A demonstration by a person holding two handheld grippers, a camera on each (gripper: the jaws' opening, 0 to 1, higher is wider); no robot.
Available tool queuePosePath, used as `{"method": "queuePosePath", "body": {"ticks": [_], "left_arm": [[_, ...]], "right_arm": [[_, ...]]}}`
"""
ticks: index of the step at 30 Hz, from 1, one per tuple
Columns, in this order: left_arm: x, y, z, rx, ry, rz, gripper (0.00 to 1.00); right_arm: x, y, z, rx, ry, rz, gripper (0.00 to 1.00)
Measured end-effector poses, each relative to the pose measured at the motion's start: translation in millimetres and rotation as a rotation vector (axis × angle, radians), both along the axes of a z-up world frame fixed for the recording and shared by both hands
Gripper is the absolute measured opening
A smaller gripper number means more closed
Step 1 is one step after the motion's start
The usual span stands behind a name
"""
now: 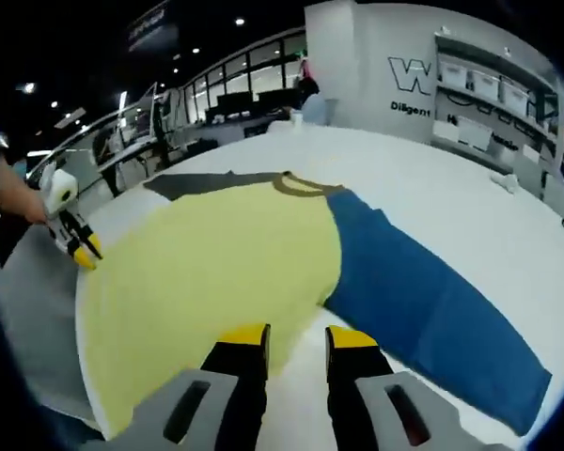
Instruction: Fold the garment on the visible template until the final outline fits inside the template.
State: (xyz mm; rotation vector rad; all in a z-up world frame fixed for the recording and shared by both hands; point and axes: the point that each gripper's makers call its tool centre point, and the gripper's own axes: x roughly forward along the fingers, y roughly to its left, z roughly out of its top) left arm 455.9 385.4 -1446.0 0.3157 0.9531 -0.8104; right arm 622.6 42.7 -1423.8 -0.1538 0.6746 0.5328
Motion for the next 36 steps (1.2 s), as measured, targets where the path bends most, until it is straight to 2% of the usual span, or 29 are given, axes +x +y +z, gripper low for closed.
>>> {"method": "queuePosePath", "body": {"ticks": [1, 2, 3, 5, 6, 8, 9, 10, 12, 14, 15, 17, 20, 21, 22, 23, 26, 28, 29, 31, 32, 33, 36], "left_arm": [[-0.2, -0.1, 0.1, -0.007, 0.003, 0.012, 0.15], [-0.1, 0.3, -0.4, -0.009, 0.002, 0.015, 0.15], [0.1, 0.9, -0.8, -0.011, 0.001, 0.02, 0.15], [0.7, 1.5, -0.8, -0.011, -0.002, 0.028, 0.14], [1.0, 1.7, -0.8, -0.013, -0.001, 0.029, 0.14], [1.4, 2.0, -0.9, -0.01, -0.002, 0.028, 0.13], [1.7, 2.3, -0.7, -0.009, -0.001, 0.028, 0.12], [2.0, 2.5, -0.7, -0.007, -0.001, 0.029, 0.12], [3.1, 3.3, -0.8, -0.007, 0.0, 0.034, 0.12], [4.1, 4.1, -1.0, -0.01, -0.001, 0.043, 0.11], [4.2, 4.3, -1.0, -0.012, -0.001, 0.047, 0.11], [4.7, 4.9, -1.0, -0.017, 0.002, 0.057, 0.11], [4.8, 4.6, -0.9, -0.016, 0.005, 0.059, 0.1], [4.9, 4.7, -1.0, -0.014, 0.006, 0.057, 0.1], [5.0, 4.7, -1.0, -0.013, 0.007, 0.057, 0.1], [5.1, 4.8, -1.1, -0.01, 0.007, 0.058, 0.1], [5.4, 5.0, -1.1, -0.009, 0.007, 0.066, 0.1], [5.3, 4.8, -0.9, -0.01, 0.009, 0.077, 0.1], [5.2, 4.7, -0.7, -0.009, 0.008, 0.08, 0.1], [5.5, 4.9, -0.7, -0.007, 0.009, 0.082, 0.1], [5.6, 5.1, -0.7, -0.006, 0.01, 0.083, 0.1], [5.6, 5.3, -0.8, -0.005, 0.011, 0.085, 0.1], [5.5, 5.6, -0.8, -0.006, 0.009, 0.097, 0.1]], "right_arm": [[6.6, -1.3, -0.9, 0.007, -0.001, -0.019, 0.16], [15.8, -7.1, -2.5, -0.01, -0.002, -0.062, 0.16], [20.2, -9.8, -4.2, -0.03, -0.003, -0.066, 0.16], [27.9, -7.0, -8.8, -0.022, -0.004, -0.064, 0.18], [29.1, -11.6, -13.9, -0.075, 0.001, -0.051, 0.18], [25.5, -9.2, -24.4, -0.103, 0.036, -0.022, 0.18], [32.1, -6.4, -18.7, -0.092, -0.025, -0.001, 0.18], [29.5, -9.7, -21.6, -0.105, -0.007, -0.012, 0.19], [33.7, -17.6, -20.6, -0.113, -0.014, 0.002, 0.21], [39.0, -30.4, -19.6, -0.129, -0.019, -0.009, 0.15], [40.8, -34.5, -19.8, -0.117, -0.012, -0.018, 0.15], [45.7, -44.3, -20.4, -0.08, 0.015, -0.067, 0.24], [45.2, -47.0, -18.9, -0.125, 0.032, -0.028, 0.24], [43.4, -46.3, -15.2, -0.158, 0.028, -0.012, 0.22], [43.0, -42.1, -11.1, -0.154, 0.017, -0.008, 0.2], [42.5, -31.7, -3.9, -0.112, -0.002, -0.005, 0.19], [38.2, -8.9, 0.7, -0.093, -0.024, 0.04, 0.21], [34.6, 3.4, -4.5, -0.095, -0.021, 0.087, 0.25], [30.6, 3.2, -11.8, -0.144, -0.007, 0.114, 0.25], [25.2, -4.8, -25.7, -0.187, 0.017, 0.122, 0.22], [28.3, -2.1, -20.6, -0.091, -0.008, 0.071, 0.23], [29.4, -10.7, -22.8, -0.118, 0.004, 0.074, 0.25], [33.6, -25.0, -22.5, -0.115, 0.014, 0.052, 0.33]]}}
